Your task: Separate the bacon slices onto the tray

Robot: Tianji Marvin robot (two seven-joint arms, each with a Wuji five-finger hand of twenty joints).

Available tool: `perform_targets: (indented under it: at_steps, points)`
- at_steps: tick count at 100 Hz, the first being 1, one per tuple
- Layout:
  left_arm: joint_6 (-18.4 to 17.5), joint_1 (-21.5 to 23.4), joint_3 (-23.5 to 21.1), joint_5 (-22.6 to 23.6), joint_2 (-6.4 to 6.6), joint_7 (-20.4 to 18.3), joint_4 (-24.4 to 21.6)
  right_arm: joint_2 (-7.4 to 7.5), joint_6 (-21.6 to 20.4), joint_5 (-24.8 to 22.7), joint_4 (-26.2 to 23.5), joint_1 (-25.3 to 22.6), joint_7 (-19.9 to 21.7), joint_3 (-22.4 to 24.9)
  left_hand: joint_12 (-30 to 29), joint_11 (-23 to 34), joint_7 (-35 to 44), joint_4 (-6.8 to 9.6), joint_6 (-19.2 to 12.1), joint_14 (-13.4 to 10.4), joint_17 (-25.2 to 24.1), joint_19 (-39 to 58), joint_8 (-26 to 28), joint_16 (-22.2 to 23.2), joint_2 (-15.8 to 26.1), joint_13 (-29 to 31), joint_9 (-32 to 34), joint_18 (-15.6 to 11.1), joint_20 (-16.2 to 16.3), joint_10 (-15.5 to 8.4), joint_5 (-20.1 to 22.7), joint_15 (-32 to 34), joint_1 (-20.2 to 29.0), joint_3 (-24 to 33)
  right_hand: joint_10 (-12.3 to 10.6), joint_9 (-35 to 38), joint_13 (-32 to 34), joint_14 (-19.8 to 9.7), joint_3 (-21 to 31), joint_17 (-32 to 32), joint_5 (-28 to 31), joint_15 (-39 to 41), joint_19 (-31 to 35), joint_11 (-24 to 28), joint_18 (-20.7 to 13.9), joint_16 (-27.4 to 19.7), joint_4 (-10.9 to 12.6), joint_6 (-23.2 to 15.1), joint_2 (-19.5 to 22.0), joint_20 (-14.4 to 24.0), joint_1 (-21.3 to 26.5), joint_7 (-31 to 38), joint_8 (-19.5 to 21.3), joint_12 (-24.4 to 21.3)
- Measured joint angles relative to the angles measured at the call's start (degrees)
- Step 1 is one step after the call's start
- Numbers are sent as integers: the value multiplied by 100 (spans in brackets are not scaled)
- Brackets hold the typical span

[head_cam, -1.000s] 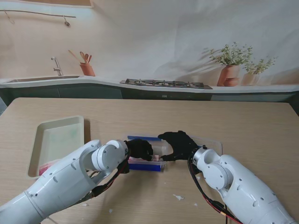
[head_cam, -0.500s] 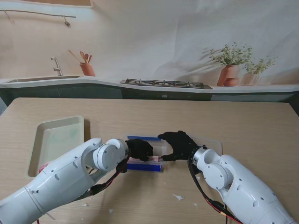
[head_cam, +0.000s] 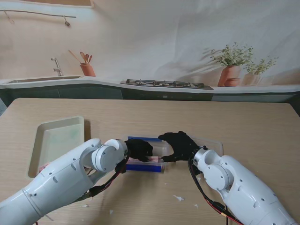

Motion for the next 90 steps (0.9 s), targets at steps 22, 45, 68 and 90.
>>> perform_targets:
  at_steps: [22,45,68,90]
  points:
    - [-260,123,-151,109,20,81,-51,0,-2,1,0,1,-3,-1,264,191,90,-1,80,139,152,60,435,285,-39,4,-46,0,0,112,-64,279,6,41,0,-1,0,0,2,0,0,0,0,0,0,0,0,0,0,0,0,0,0,0]
    - [-641,243,-304,312,35,250,-137,0,-3,1,2,0,-7,5,321,241,246,-1,177,214,472,146,596,373,-327,252,66,95,69,244,-64,301,1,464,0,12,0,0,7,0,0,0,0,0,0,0,0,0,0,0,0,0,0,0]
    - [-828,333,-455,473,82,216,-334,-1,-3,2,2,-2,-8,7,329,241,305,-1,225,224,580,148,666,441,-385,324,106,209,70,285,-64,355,0,560,0,13,0,0,7,0,0,0,0,0,0,0,0,0,0,0,0,0,0,0]
    - [-1018,569,-781,594,87,307,-536,-1,-1,4,2,0,-10,3,421,298,306,-1,271,230,665,148,681,510,-443,324,132,218,72,323,-63,355,0,605,0,15,0,0,54,0,0,0,0,0,0,0,0,0,0,0,0,0,0,0]
